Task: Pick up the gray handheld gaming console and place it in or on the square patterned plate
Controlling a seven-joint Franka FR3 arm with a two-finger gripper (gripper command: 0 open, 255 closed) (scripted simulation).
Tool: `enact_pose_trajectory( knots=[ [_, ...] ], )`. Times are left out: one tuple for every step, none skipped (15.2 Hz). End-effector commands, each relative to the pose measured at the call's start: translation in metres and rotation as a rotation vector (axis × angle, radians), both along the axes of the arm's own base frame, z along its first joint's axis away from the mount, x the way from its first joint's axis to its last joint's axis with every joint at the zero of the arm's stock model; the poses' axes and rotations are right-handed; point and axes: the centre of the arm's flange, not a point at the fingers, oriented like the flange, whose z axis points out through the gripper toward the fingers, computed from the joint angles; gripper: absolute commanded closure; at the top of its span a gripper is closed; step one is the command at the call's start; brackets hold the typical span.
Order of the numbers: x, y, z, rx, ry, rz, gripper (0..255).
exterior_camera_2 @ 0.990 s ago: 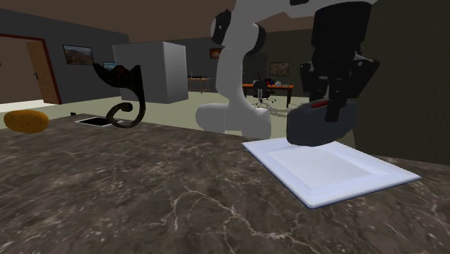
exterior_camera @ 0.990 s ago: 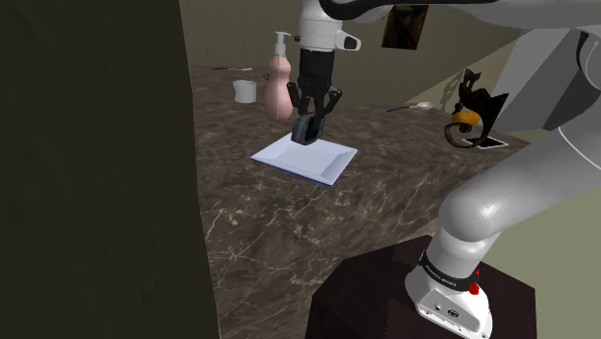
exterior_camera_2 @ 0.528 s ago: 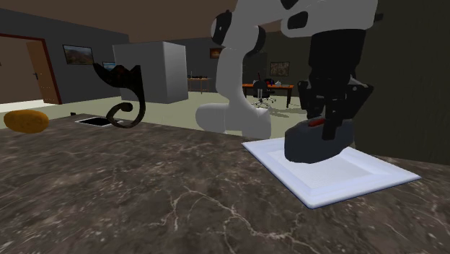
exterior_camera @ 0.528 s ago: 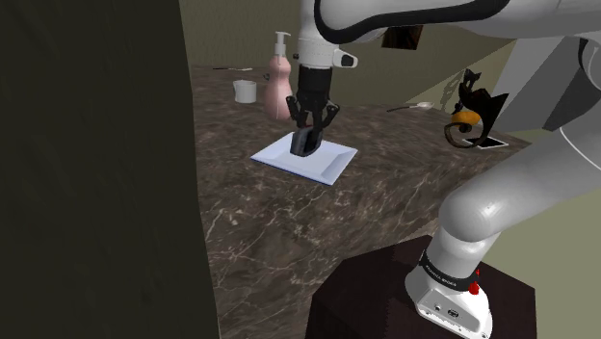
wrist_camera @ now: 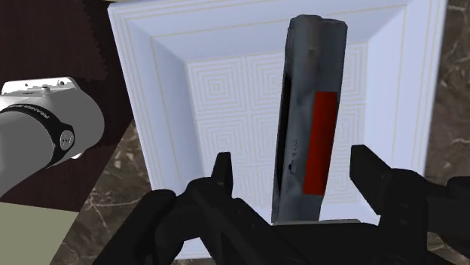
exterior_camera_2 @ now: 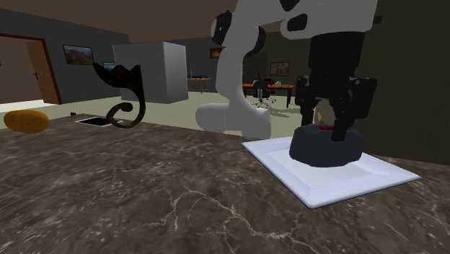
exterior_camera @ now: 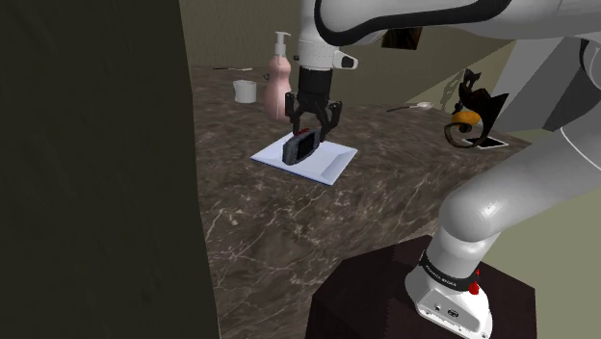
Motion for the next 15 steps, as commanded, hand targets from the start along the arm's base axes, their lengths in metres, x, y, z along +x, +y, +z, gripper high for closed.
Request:
enact_pose_trajectory(
  knots=[
    [0.0,0.0,0.0,0.0,0.0,0.0,0],
    [0.0,0.0,0.0,0.0,0.0,0.0,0],
    [0.0,0.0,0.0,0.0,0.0,0.0,0],
    [0.0,0.0,0.0,0.0,0.0,0.0,0],
    [0.0,0.0,0.013,0.0,0.0,0.0,0],
    [0.0,0.0,0.026,0.0,0.0,0.0,0],
    [0.0,0.0,0.04,0.0,0.0,0.0,0],
    [0.0,0.0,0.05,0.0,0.0,0.0,0],
    [0.0,0.0,0.05,0.0,0.0,0.0,0],
    [0.0,0.0,0.05,0.0,0.0,0.0,0],
    [0.0,0.0,0.05,0.0,0.0,0.0,0],
    [0.0,0.0,0.05,0.0,0.0,0.0,0],
    [0.0,0.0,0.05,0.0,0.0,0.0,0],
    [0.0,0.0,0.05,0.0,0.0,0.0,0],
    [0.0,0.0,0.05,0.0,0.0,0.0,0]
  ],
)
